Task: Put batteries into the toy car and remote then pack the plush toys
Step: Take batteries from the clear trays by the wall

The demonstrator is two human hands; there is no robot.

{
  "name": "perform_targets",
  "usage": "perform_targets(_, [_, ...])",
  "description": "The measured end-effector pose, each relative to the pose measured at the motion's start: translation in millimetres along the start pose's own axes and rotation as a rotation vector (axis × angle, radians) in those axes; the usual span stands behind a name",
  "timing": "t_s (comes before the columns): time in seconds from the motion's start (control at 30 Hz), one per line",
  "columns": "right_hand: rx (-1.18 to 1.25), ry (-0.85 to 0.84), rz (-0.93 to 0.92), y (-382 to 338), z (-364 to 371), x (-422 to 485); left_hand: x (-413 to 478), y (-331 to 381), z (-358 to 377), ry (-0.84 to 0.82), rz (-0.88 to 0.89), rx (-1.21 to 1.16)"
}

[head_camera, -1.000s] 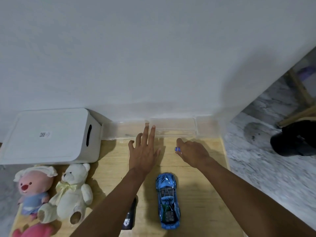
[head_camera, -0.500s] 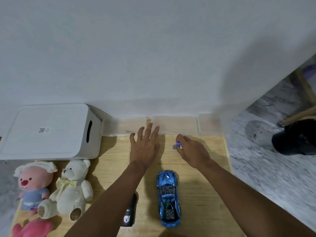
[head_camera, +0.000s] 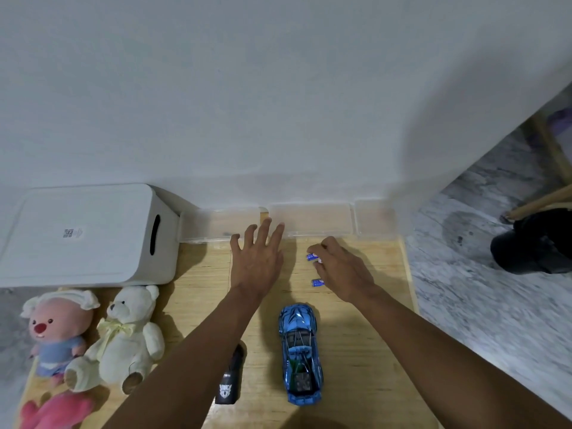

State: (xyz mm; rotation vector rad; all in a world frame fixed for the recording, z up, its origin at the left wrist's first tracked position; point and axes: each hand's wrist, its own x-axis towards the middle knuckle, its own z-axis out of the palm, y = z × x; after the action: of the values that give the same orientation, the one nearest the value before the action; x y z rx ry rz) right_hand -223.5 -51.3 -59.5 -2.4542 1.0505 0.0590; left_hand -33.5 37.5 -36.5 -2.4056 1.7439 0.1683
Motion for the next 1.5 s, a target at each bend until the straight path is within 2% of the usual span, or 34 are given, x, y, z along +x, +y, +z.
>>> perform_targets(0.13, [0.004, 0.020, -0.035, 3.2, -5.7, -14.5, 0.3, -0.2, 0.0, -0.016, -0.004, 0.009])
perform_targets(0.3, [-0.056, -0.135, -0.142, 22.7, -4.6, -40.0, -1.5, -0.9, 1.0, 0.006, -0.012, 0.008])
perform_targets(0.57, [0.161, -0.098, -0.086, 19.9, -4.7, -22.0, -1.3, -0.4, 0.8, 0.015, -0.001, 0.041])
perform_targets(0.7, [0.113, -0.097, -0.102, 14.1, -11.5, -6.6, -0.9, -0.5, 0.5, 0.020, 0.010, 0.042])
perform_targets(0.8, [0.010, -0.034, -0.135, 8.0, -12.9, 2.6, -1.6, -0.5, 1.7, 0.034, 0.008, 0.036])
perform_targets(1.1, [-0.166, 0.319, -0.175, -1.5, -0.7, 5.8, -0.1, -3.1, 2.2, 0.069, 0.013, -0.005])
perform_targets(1.23, [-0.254, 0.530, -0.048, 2.8, -12.3, 1.0, 6.6, -4.2, 0.7, 0.156, 0.012, -0.056])
perform_targets(1.37, [-0.289, 0.540, -0.099, 24.5, -7.0, 0.9, 13.7, -3.0, -1.2, 0.194, 0.011, -0.015])
perform_targets(1.5, [-0.322, 0.484, -0.098, 25.0, -4.4, -1.8, 12.3, -0.7, -3.9, 0.152, 0.013, -0.002])
